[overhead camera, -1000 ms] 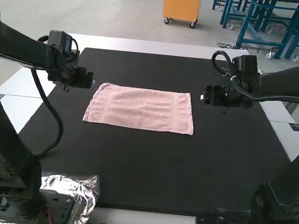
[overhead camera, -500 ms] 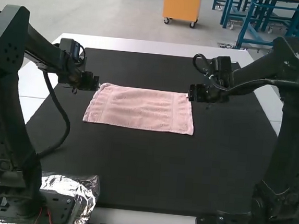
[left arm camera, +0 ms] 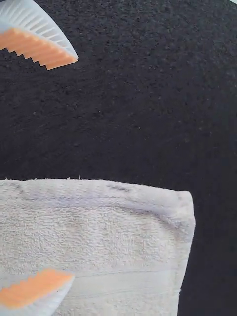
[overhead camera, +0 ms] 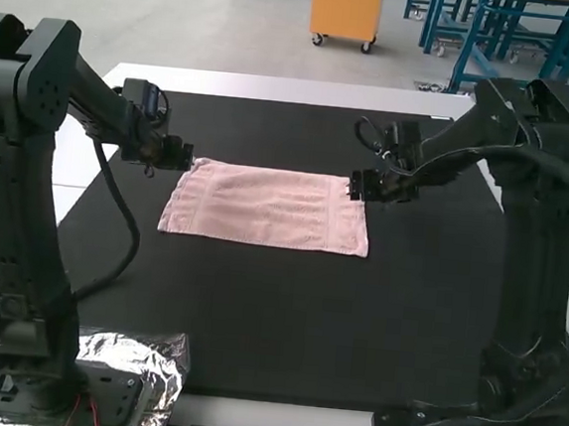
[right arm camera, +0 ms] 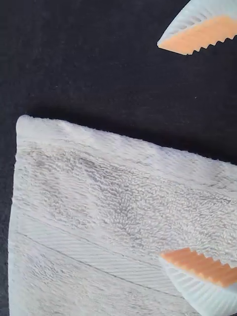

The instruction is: Fold the towel.

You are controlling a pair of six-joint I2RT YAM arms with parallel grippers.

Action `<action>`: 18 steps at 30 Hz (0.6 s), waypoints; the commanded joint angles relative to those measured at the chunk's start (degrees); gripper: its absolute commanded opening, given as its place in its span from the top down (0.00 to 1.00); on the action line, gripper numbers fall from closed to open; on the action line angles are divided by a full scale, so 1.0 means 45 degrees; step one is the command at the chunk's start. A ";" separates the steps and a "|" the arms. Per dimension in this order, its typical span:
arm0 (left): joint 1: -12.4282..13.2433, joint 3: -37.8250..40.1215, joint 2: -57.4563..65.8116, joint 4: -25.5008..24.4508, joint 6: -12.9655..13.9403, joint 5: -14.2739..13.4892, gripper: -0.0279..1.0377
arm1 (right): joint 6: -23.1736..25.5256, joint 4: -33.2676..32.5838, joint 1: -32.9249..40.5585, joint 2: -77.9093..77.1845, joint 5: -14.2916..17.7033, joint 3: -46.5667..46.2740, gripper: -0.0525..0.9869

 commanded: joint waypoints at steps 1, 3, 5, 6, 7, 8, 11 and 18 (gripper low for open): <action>-0.0082 0.0493 0.0334 0.0154 0.0340 -0.0162 0.07 | -0.0139 0.0122 0.0246 0.0267 0.0137 0.0647 0.08; -0.0082 0.0630 0.0607 0.0135 0.0419 -0.0162 0.07 | -0.0139 0.0141 0.0266 0.0540 0.0156 0.0842 0.08; -0.0062 0.0805 0.0822 0.0115 0.0399 -0.0142 0.07 | -0.0119 0.0102 0.0246 0.0775 0.0156 0.1096 0.08; -0.0082 0.0864 0.0939 0.0135 0.0419 -0.0142 0.07 | -0.0119 0.0102 0.0266 0.0853 0.0156 0.1194 0.08; -0.0062 0.0942 0.1037 0.0135 0.0419 -0.0142 0.08 | -0.0119 0.0102 0.0246 0.0951 0.0156 0.1272 0.08; -0.0082 0.1020 0.1115 0.0174 0.0399 -0.0142 0.08 | -0.0139 0.0102 0.0266 0.0990 0.0176 0.1330 0.08; -0.0062 0.1274 0.1447 0.0193 0.0399 -0.0162 0.08 | -0.0159 0.0122 0.0266 0.1224 0.0176 0.1584 0.08; -0.0062 0.2133 0.2345 -0.0021 0.0419 -0.0162 0.08 | -0.0159 0.0083 0.0226 0.1790 0.0195 0.2151 0.08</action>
